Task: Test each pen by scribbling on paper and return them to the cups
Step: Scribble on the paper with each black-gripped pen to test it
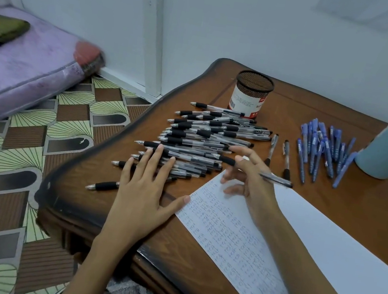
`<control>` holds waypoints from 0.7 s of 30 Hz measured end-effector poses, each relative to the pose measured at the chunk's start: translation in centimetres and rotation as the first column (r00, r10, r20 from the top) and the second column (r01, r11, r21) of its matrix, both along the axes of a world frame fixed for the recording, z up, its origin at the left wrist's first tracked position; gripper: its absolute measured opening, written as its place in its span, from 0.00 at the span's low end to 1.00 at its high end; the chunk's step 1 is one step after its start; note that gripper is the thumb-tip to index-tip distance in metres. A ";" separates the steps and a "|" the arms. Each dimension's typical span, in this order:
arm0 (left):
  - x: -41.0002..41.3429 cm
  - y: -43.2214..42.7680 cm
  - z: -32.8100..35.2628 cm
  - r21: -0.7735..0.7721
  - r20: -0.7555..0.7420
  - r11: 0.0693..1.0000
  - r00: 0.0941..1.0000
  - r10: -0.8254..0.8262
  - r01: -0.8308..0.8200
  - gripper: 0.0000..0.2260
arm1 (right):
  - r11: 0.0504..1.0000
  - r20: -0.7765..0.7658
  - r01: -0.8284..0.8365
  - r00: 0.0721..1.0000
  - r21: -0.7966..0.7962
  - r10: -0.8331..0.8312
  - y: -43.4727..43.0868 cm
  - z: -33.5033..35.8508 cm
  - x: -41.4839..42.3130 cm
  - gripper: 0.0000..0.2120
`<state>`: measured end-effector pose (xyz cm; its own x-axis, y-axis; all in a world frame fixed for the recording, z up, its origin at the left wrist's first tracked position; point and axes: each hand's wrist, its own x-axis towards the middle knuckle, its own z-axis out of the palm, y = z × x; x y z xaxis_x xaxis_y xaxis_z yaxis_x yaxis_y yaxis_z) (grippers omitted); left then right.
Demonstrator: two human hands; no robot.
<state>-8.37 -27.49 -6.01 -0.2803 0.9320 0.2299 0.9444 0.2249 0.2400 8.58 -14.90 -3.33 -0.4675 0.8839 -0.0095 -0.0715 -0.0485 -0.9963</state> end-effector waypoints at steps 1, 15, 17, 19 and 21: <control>0.0 0.0 0.0 -0.001 -0.002 1.000 1.000 -0.001 0.001 0.42 | 0.998 0.022 -0.066 0.998 0.023 0.066 0.0 -0.2 0.0 0.08; -0.1 0.1 -0.1 -0.027 -0.014 1.000 1.000 -0.010 0.009 0.38 | 0.966 0.170 0.055 0.980 0.254 -0.101 -0.3 -0.7 -0.7 0.15; -0.1 0.1 0.0 -0.027 -0.021 1.000 1.000 -0.008 0.007 0.38 | 0.949 0.220 0.078 0.964 0.306 -0.150 -0.3 -1.1 -0.9 0.18; -0.1 0.1 0.0 -0.017 -0.017 1.000 1.000 -0.009 0.009 0.39 | 0.937 0.255 0.082 0.951 0.340 -0.176 -0.2 -1.2 -1.0 0.20; -0.1 0.1 -0.1 -0.004 -0.012 1.000 1.000 -0.009 0.009 0.39 | 0.933 0.272 0.074 0.945 0.353 -0.179 -0.3 -1.2 -1.2 0.20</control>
<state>-8.50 -27.37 -6.09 -0.2693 0.9353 0.2297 0.9491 0.2173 0.2282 7.41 -15.19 -4.51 -0.3732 0.9108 0.1764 0.2448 0.2801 -0.9282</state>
